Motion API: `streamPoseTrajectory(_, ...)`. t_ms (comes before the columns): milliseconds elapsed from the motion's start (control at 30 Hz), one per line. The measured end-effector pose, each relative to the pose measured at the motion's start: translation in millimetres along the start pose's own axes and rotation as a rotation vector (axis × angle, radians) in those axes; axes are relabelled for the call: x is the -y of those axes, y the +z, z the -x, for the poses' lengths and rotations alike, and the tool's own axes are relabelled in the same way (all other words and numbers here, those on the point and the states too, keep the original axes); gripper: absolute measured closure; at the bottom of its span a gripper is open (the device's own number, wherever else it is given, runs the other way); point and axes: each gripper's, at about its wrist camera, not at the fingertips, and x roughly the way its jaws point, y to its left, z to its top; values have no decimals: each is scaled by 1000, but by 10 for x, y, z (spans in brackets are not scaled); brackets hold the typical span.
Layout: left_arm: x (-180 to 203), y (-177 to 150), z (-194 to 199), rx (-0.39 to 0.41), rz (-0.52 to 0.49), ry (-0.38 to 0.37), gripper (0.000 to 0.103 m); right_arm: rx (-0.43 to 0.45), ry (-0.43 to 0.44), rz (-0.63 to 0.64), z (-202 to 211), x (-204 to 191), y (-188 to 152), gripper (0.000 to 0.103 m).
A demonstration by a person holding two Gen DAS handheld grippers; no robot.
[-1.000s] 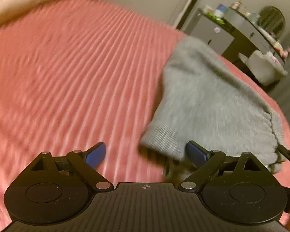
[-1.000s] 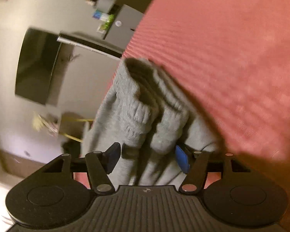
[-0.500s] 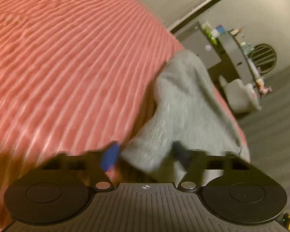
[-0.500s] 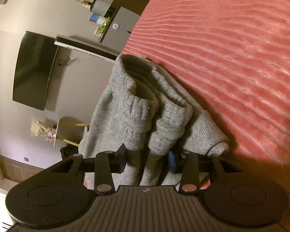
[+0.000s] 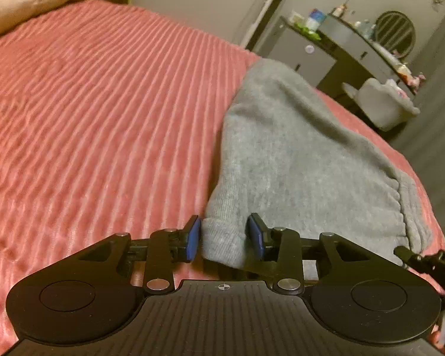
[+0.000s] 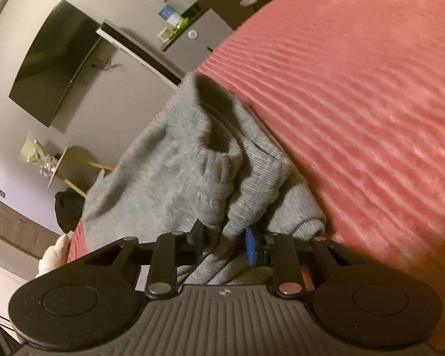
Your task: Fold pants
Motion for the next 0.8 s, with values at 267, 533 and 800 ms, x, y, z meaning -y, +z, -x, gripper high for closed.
streamPoseTrajectory(267,-15,-29,-20,11,-37,105,19,36,-78,82,105,-11,-75,55)
streamPoseTrajectory(533,75,-135,76,83,-137,233,0,61,-166,211,155,-212,-140,45)
streamPoseTrajectory(800,327,-368,389,71,-246,260,0,159,-247,339,938,-319,-383,4)
